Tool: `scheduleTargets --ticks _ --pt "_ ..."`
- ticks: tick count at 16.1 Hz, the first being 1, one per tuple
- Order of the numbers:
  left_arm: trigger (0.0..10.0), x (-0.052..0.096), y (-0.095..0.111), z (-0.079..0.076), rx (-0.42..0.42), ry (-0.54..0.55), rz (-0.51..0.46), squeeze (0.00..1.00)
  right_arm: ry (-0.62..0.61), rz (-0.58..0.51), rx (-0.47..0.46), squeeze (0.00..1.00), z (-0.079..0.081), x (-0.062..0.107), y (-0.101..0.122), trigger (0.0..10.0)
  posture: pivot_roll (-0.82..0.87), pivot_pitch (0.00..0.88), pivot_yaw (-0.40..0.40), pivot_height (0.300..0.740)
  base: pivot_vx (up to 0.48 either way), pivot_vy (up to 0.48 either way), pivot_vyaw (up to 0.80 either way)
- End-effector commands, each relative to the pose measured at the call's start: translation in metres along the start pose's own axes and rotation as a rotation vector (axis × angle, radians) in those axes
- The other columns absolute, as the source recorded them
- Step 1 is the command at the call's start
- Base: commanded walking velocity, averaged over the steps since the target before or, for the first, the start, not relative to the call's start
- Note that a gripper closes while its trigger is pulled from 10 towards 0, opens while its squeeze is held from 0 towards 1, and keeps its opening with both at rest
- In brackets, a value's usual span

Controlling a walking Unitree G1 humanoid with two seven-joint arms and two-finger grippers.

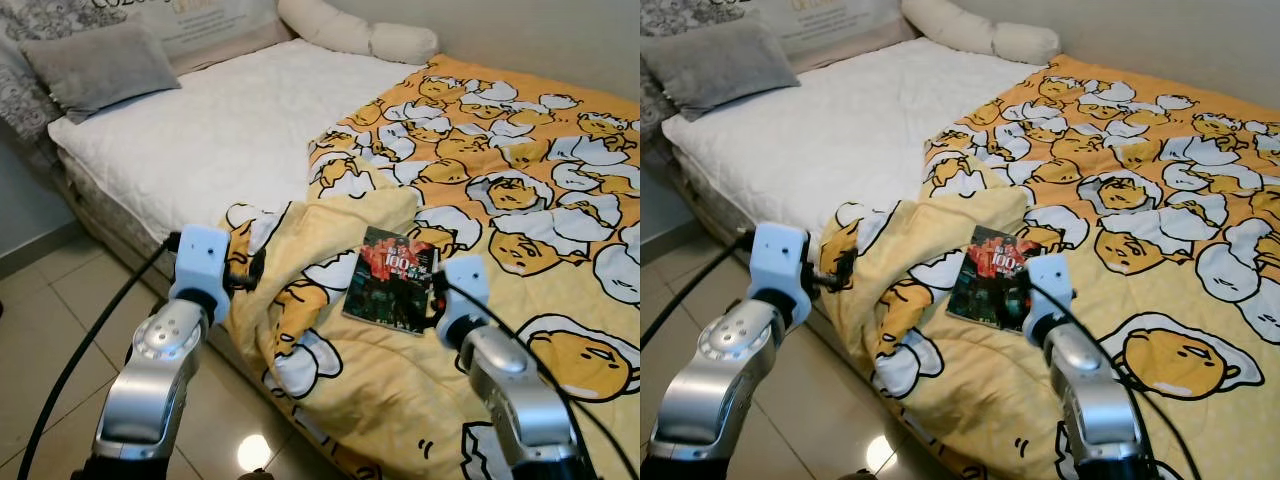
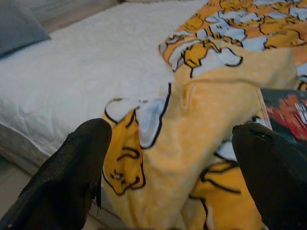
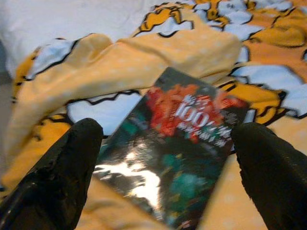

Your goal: Clean up the room

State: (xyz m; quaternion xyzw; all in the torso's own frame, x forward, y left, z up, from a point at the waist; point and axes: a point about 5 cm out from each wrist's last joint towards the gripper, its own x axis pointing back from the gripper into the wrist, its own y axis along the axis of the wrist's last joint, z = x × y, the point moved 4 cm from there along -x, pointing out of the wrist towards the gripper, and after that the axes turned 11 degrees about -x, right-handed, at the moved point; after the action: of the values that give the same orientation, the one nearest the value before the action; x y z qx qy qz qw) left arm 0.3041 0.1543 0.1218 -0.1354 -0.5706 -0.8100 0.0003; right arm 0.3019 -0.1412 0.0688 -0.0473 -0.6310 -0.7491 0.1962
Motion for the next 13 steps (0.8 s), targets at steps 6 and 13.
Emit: scheduleTargets --ticks 6,13 --pt "10.0 0.015 -0.016 -0.056 0.035 -0.417 0.034 0.00 0.003 0.057 -0.201 1.00 -0.005 -0.015 -0.010 10.0 0.03 0.000 0.008 0.740 0.000 0.000 0.00" --pt "10.0 0.022 -0.020 -0.082 -0.077 -0.719 0.040 0.00 -0.071 0.280 -0.298 1.00 -0.029 -0.058 -0.043 10.0 0.01 0.000 0.006 0.740 0.000 0.000 0.00"
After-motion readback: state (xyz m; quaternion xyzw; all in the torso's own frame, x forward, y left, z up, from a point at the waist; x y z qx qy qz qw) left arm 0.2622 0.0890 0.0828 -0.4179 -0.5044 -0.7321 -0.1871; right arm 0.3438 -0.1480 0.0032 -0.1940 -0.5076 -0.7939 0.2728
